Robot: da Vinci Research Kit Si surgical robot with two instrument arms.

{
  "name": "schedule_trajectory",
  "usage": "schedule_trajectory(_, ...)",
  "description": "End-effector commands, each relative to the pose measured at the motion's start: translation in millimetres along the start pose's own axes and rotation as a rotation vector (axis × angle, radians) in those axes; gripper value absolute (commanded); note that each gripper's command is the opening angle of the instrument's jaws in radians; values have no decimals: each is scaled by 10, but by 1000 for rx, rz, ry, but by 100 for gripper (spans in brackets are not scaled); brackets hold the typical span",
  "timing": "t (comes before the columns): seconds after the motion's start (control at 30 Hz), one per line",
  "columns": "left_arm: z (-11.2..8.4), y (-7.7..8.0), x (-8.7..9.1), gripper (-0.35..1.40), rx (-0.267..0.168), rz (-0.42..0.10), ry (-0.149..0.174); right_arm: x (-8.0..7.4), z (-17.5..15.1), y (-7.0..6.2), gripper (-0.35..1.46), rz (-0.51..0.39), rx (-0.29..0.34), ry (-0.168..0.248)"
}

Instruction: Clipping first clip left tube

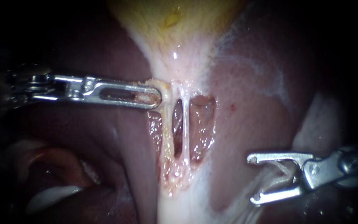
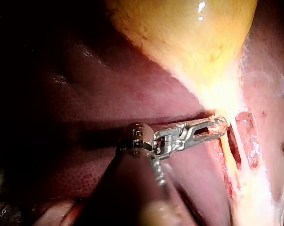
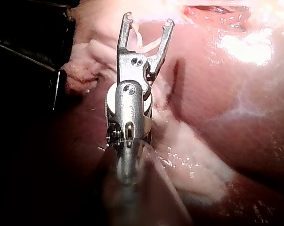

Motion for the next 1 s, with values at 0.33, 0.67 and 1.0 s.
schedule_trajectory(0.33,-29,-7,-11,-35,5,-8,6,0,0,0,50,0,0,0)
schedule_trajectory(0.67,-72,-28,-31,-35,-11,-31,-21,0,-1,1,50,1,0,0)
schedule_trajectory(1.0,-75,-29,-32,-35,-9,-32,-23,3,12,8,50,4,-9,-1)
